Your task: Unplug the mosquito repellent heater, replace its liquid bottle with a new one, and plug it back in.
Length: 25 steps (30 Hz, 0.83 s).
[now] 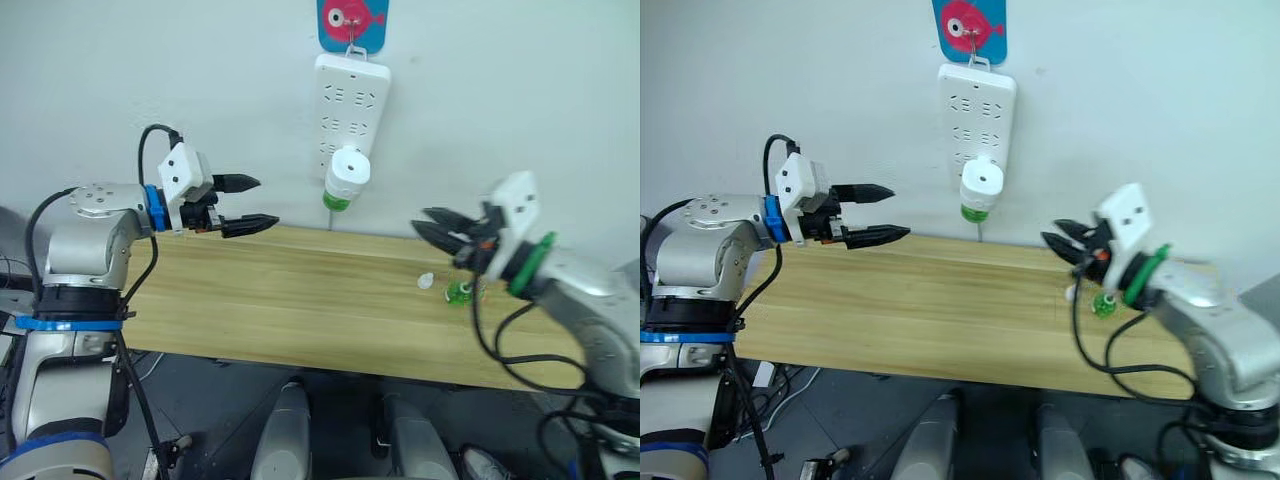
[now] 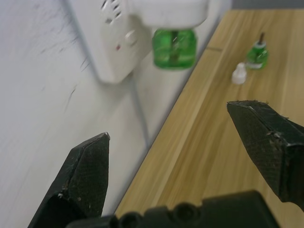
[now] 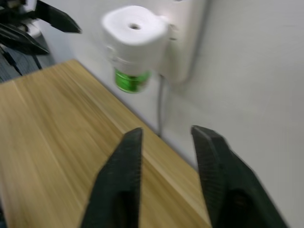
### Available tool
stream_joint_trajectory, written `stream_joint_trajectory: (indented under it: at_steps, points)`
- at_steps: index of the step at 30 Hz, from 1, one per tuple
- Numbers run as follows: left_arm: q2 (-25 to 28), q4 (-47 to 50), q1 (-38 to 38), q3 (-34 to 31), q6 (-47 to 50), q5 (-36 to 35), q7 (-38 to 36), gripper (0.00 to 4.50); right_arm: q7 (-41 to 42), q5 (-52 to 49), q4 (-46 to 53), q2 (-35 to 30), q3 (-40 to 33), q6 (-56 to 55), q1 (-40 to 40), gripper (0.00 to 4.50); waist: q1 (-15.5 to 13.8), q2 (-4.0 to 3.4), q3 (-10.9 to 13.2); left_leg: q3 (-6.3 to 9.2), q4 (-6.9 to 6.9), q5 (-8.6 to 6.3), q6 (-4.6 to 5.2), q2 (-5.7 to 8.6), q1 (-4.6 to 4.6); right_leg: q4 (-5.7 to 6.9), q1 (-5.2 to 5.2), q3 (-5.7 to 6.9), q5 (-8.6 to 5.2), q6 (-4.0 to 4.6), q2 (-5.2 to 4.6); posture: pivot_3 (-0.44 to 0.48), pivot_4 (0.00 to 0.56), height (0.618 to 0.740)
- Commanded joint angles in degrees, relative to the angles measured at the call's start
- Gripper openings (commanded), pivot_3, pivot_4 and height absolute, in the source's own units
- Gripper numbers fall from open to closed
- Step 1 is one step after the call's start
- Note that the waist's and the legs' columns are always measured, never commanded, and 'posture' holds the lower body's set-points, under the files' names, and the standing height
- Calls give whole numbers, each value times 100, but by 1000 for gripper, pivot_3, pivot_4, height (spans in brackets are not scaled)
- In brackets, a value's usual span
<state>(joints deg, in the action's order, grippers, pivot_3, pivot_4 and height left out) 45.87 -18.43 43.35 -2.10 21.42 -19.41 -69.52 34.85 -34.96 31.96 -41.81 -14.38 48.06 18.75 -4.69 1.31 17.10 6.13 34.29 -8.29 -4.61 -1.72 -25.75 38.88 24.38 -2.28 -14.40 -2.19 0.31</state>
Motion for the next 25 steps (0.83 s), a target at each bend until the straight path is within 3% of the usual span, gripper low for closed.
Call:
stream_joint_trajectory:
  at_steps: [1,5,25]
  points:
    - [229,-213,-33,-304,-354,102,81,4500,631,-5,-291,-446,-504,-454,-241,3095,-4,3,-2,0,0,0,0,0,0,0,0,0,0,0,0,305,198,740]
    - [339,-507,-37,-317,-576,241,86,4500,1035,-39,-659,-713,-711,-720,-503,4483,5,4,-6,-3,0,0,0,-1,5,5,0,-2,1,0,0,311,195,740]
    - [322,-622,-124,-324,-809,285,72,4500,159,991,-1767,-416,-955,-1817,-997,4483,-39,4,-61,-8,1,1,-2,2,6,7,-2,-5,16,24,-1,327,176,740]
